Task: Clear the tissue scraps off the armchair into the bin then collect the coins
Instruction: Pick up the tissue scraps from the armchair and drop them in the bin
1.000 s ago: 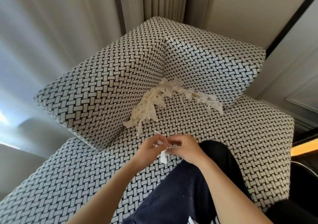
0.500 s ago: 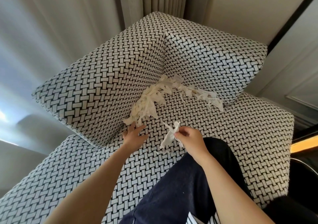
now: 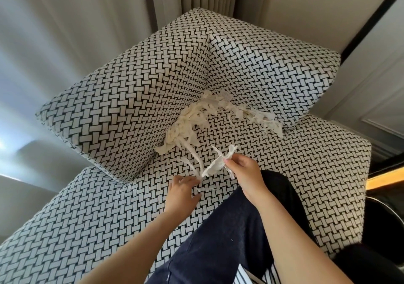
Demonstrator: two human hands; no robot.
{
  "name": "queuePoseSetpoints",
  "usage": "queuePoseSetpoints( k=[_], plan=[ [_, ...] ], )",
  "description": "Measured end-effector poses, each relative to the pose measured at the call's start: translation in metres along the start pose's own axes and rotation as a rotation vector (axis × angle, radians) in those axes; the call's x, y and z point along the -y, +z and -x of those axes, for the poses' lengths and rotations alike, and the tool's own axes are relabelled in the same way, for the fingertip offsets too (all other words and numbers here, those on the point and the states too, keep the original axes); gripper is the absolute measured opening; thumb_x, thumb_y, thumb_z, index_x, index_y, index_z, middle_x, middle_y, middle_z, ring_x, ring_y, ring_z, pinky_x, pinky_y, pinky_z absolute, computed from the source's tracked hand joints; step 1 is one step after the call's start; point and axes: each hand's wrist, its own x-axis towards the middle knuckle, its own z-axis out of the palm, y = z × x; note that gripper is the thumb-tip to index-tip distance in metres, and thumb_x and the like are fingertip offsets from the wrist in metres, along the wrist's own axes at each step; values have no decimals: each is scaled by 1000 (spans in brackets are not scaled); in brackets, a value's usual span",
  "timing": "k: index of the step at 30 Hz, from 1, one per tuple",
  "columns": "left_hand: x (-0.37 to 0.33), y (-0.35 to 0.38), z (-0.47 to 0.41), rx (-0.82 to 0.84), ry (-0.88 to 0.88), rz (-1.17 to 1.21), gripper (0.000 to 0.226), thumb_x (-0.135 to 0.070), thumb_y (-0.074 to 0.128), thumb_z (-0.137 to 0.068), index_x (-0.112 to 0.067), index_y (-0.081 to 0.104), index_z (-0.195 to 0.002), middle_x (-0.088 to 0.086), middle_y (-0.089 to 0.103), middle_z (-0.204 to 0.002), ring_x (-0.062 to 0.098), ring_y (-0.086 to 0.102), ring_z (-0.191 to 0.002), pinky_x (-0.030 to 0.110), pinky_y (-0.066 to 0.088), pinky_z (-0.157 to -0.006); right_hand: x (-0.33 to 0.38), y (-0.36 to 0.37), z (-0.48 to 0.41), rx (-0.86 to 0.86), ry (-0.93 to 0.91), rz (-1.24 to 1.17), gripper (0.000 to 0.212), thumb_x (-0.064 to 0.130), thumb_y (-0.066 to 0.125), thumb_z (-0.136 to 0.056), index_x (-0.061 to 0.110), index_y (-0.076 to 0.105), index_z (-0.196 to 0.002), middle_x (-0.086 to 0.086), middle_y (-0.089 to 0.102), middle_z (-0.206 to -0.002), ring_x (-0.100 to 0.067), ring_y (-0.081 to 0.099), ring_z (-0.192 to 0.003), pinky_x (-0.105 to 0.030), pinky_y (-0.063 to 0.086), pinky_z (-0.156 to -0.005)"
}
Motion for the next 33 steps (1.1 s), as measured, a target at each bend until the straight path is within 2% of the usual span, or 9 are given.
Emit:
queuePoseSetpoints(
  k=[3, 6, 9, 12, 16, 21, 26, 30, 33],
  plan=[
    [-5, -1, -8, -9, 91, -81, 32, -34, 61, -86, -31, 58, -118, -17, 50, -128, 11, 35, -121, 30, 30, -105, 1, -1, 1, -10, -10, -19, 9, 14, 62, -89, 15, 71, -87, -9, 71, -96, -12, 61, -89, -21, 46, -81],
    [-10, -5, -17, 7, 172, -197, 17, -28, 58, -89, -28, 61, -105, -13, 53, -119, 11, 41, -118, 29, 33, -101, 1, 0, 2, -35, -27, -47, 8, 11, 64, -87, 16, 69, -84, -12, 70, -96, -13, 61, -86, -24, 47, -80],
    [-15, -7, -25, 6, 254, -350, 18, -26, 57, -90, -22, 60, -108, -7, 57, -114, 15, 47, -113, 29, 37, -97, 0, -1, 1, -55, -29, -56, 10, 9, 64, -86, 17, 68, -83, -14, 69, -97, -15, 60, -86, -27, 47, -81],
    [-17, -5, -25, -15, 271, -405, 27, -21, 57, -91, -19, 54, -118, -4, 59, -114, 17, 51, -110, 30, 38, -95, 0, -1, 1, -55, -29, -56, 11, 9, 63, -87, 19, 68, -85, -12, 70, -96, -14, 61, -87, -25, 48, -81],
    [-16, 2, -19, -78, 179, -311, 36, -13, 51, -94, -18, 44, -129, 0, 61, -113, 17, 54, -105, 27, 42, -90, -1, -2, 0, -47, -28, -77, 9, 9, 62, -88, 15, 67, -91, -3, 70, -96, -9, 63, -89, -19, 48, -79],
    [-10, 8, -14, -118, 64, -243, 26, -18, 53, -93, -25, 61, -117, -8, 61, -114, 14, 49, -111, 26, 42, -89, 0, -3, 1, -40, -27, -95, 11, 7, 61, -89, 9, 66, -98, -4, 70, -99, -8, 64, -91, -15, 49, -73],
    [-7, 3, -14, -153, -29, -161, 19, -23, 56, -92, -18, 65, -107, -6, 50, -116, 13, 43, -111, 26, 46, -85, 2, -4, 3, -36, -22, -105, 12, 4, 60, -89, 6, 64, -99, -6, 69, -101, -9, 63, -91, -11, 49, -71],
    [1, -8, -17, -190, -115, 94, 21, -22, 57, -92, -10, 64, -108, -1, 54, -120, 17, 43, -114, 25, 41, -89, 7, -8, 6, -24, 19, -166, 10, 5, 59, -89, 10, 64, -97, -3, 69, -95, -10, 60, -83, -17, 46, -69],
    [0, -19, -19, -168, -158, 293, 20, -19, 56, -92, -9, 63, -108, 3, 61, -110, 16, 53, -99, 22, 41, -78, 10, -17, 9, -43, 60, -243, 10, 6, 60, -89, 11, 65, -97, 0, 70, -93, -13, 61, -88, -28, 46, -83]
  ],
)
